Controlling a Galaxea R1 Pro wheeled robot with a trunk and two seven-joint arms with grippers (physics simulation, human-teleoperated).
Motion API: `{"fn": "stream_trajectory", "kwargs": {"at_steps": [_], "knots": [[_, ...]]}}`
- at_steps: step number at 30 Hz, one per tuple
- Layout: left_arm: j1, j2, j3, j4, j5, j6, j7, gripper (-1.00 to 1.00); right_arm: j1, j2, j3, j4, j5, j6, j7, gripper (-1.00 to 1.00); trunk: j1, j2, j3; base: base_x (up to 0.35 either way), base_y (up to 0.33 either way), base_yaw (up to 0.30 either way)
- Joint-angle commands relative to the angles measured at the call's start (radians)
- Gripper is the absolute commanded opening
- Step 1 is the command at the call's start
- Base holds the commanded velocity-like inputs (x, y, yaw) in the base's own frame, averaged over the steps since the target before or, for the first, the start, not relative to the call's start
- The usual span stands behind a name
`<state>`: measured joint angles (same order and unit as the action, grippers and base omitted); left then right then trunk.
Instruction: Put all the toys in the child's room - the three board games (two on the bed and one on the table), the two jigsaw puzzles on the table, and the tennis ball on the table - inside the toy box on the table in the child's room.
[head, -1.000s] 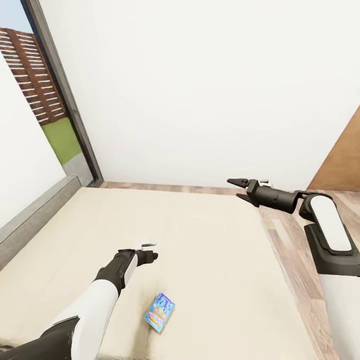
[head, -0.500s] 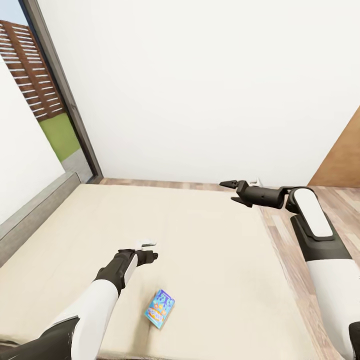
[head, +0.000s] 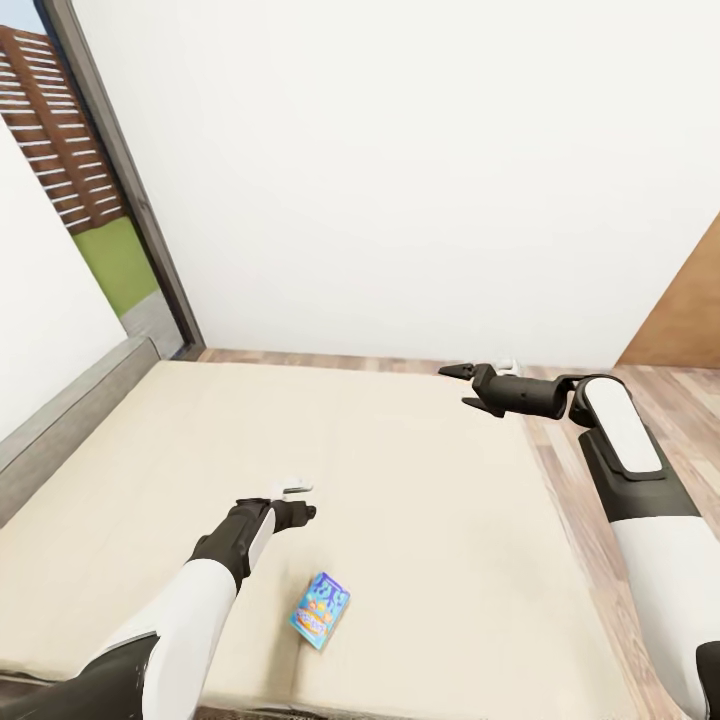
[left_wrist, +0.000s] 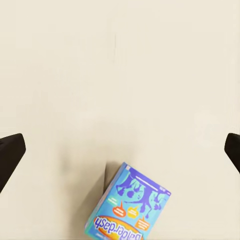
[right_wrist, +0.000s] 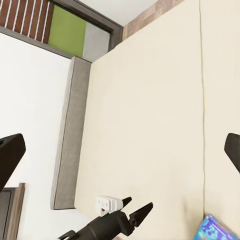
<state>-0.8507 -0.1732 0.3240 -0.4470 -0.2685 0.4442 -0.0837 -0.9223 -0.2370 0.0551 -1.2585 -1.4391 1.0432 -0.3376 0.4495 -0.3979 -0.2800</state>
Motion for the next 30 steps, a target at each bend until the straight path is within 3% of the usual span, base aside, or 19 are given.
{"fn": "stream_trajectory", "kwargs": {"at_steps": [1,14,22,30], "knots": [[-0.001,-0.001,0.008,-0.002,-0.011,0.005,-0.008,1.00,-0.001,-0.001,0.002,0.000,-0.011,0.000,-0.010,1.00,0.001,-0.002,-0.004,0.000,0.000,0.000],[-0.001,-0.001,0.009,-0.002,-0.010,0.014,-0.026,1.00,-0.001,0.001,0.004,0.001,-0.008,0.000,-0.012,1.00,0.001,-0.002,-0.025,0.000,0.000,0.000],[-0.001,0.002,0.011,-0.015,-0.009,0.064,-0.106,1.00,-0.001,0.001,0.005,-0.006,-0.007,0.000,-0.033,1.00,0.001,-0.002,-0.038,0.000,0.000,0.000],[-0.007,0.016,0.016,-0.025,-0.007,0.141,-0.185,1.00,-0.004,0.001,0.019,-0.016,-0.013,0.003,-0.098,1.00,0.001,-0.002,-0.052,0.000,0.000,0.000]]}}
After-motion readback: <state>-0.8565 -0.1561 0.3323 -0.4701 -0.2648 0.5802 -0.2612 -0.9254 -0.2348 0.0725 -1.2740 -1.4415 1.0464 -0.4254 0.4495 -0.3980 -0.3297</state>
